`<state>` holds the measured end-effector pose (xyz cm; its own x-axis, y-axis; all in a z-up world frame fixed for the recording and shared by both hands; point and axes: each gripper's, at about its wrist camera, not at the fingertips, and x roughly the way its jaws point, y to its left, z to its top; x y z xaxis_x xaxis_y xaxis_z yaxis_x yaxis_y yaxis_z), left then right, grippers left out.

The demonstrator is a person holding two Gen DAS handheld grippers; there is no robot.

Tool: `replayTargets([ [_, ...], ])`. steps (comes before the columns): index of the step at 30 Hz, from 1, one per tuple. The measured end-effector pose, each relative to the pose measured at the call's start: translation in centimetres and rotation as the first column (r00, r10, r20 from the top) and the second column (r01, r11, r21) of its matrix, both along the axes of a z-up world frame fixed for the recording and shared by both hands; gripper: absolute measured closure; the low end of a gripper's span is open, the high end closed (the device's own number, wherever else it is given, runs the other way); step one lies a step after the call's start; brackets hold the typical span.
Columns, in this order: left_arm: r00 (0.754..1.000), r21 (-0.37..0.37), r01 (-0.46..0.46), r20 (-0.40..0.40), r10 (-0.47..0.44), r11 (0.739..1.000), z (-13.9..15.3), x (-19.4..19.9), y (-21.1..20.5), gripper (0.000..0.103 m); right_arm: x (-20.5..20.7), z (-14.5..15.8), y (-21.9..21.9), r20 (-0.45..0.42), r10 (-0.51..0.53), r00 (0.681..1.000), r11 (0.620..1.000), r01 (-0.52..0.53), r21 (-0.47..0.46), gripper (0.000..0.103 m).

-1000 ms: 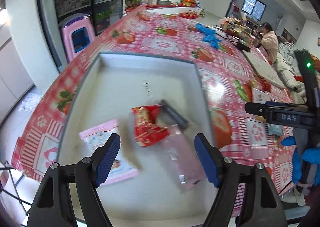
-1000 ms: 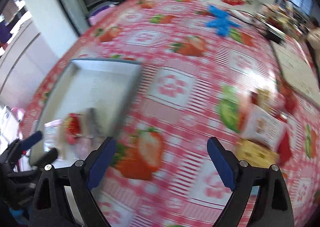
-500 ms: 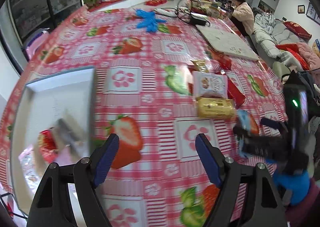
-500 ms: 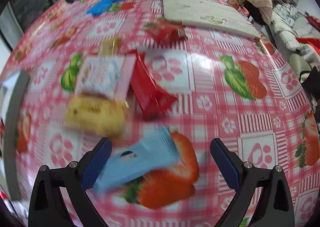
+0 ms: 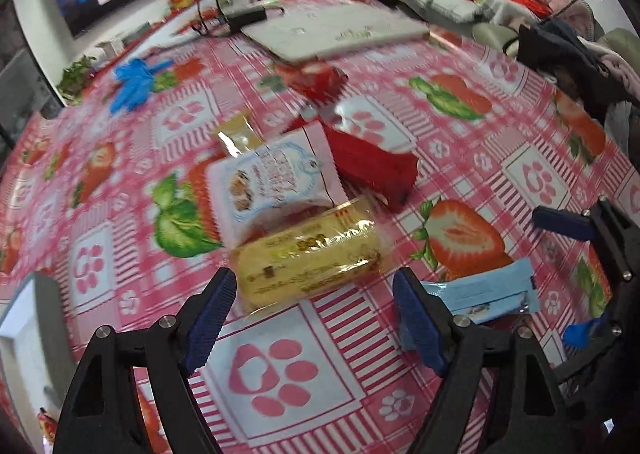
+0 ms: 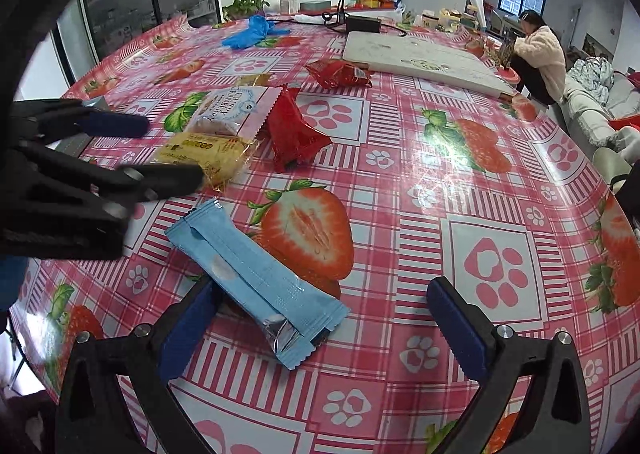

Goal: Organize snacks

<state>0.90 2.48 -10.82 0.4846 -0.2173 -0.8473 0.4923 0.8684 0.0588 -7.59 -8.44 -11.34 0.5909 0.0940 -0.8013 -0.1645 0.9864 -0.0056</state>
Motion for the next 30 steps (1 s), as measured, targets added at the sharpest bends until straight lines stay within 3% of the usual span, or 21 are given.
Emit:
replayTargets([
  [5,1.0,-0.01,0.011,-0.001,-0.011,1.0,-0.3,1.4,-0.7,0.015,0.0,-0.1,0.0,0.004,0.002,1.0,1.0,-0.002,0.002,0.0],
  [7,1.0,-0.018,-0.004,-0.008,0.004,1.0,-0.3,1.7,-0.8,0.018,0.1,-0.2,0.1,0.005,0.001,1.0,1.0,-0.001,0.002,0.0],
  [9,0.999,-0.027,-0.036,-0.001,0.036,0.999,0.0,1.7,-0.5,0.037,0.1,-0.2,0.1,0.005,0.001,1.0,1.0,-0.002,0.002,0.0],
  [10,0.999,-0.022,-0.053,0.001,0.053,0.998,0.1,1.6,-0.3,0.053,0.1,-0.2,0.1,0.004,0.002,1.0,1.0,-0.002,0.002,0.0],
  [13,0.993,-0.033,-0.115,-0.029,0.114,0.993,0.2,0.9,1.0,0.072,0.1,-0.2,0.1,0.004,0.002,1.0,1.0,-0.002,0.002,0.0],
  [14,0.99,-0.044,-0.138,-0.042,0.136,0.99,0.1,0.2,1.7,0.077,0.1,-0.1,0.0,0.004,0.002,1.0,1.0,-0.002,0.002,0.0],
  [18,0.982,-0.054,-0.184,-0.049,0.181,0.981,0.0,-4.1,4.2,0.077,0.1,-0.1,0.0,0.005,0.002,1.0,1.0,-0.002,0.003,0.0],
  [19,0.981,-0.046,-0.188,-0.047,0.186,0.981,0.0,-4.6,4.5,0.07,0.1,-0.1,0.0,0.005,0.003,1.0,1.0,-0.003,0.003,0.0],
  [22,0.987,-0.03,-0.162,0.014,0.163,0.986,1.1,-5.6,4.6,0.017,0.1,-0.1,0.0,0.006,0.003,1.0,1.0,-0.003,0.002,0.0],
  [25,0.987,0.034,-0.104,0.127,0.099,0.994,2.2,-5.3,3.0,0.014,0.0,-0.1,0.0,0.006,0.002,1.0,1.0,-0.002,0.003,0.0],
  [28,0.989,0.105,-0.043,0.143,0.028,0.994,1.3,-3.3,0.9,0.01,0.0,-0.1,0.0,0.006,0.002,1.0,1.0,-0.002,0.003,0.0],
  [30,0.995,0.135,-0.033,0.103,0.019,0.99,-0.1,-1.7,-0.2,0.009,0.0,-0.1,0.0,0.006,0.002,1.0,1.0,-0.002,0.003,0.0],
])
